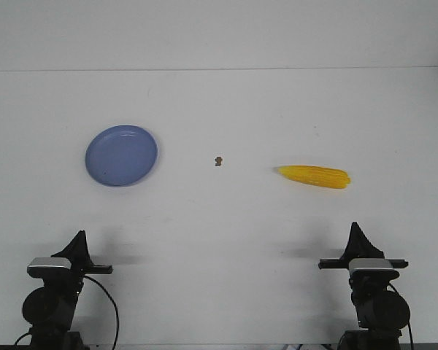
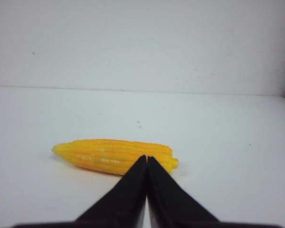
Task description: Place corn on plate with both arms
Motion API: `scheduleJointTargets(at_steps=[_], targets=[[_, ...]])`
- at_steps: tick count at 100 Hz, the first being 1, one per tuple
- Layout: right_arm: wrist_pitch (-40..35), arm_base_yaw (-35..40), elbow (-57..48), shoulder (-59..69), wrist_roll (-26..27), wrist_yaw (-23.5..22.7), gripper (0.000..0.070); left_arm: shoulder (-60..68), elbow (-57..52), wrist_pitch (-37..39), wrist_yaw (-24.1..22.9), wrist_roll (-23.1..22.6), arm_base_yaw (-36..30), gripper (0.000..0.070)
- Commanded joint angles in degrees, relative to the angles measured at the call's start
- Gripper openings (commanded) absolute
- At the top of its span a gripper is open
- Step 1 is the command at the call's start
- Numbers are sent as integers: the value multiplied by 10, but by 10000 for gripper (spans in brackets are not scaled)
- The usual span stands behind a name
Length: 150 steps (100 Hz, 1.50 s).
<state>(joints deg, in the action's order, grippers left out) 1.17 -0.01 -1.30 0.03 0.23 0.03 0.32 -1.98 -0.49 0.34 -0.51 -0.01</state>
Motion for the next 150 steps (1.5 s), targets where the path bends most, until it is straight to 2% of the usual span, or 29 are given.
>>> scheduleJointTargets(at_steps=[1, 59, 109, 118, 138, 150], targets=[[8, 0, -1, 0, 0, 0, 0, -1, 3, 6, 2, -3, 0, 15], [10, 0, -1, 0, 0, 0, 0, -1, 3, 6, 2, -3, 0, 15], [121, 1, -7, 0, 4, 0, 0, -1, -30, 6, 2, -3, 0, 15], [91, 1, -30, 0, 4, 0, 0, 0, -53, 6, 2, 0, 0, 15], [-33, 1, -117, 11, 3, 1, 0, 21, -118, -5, 2, 3, 0, 15], [-70, 0, -174, 40, 16, 0, 0, 62, -173, -39, 2, 24, 0, 15]])
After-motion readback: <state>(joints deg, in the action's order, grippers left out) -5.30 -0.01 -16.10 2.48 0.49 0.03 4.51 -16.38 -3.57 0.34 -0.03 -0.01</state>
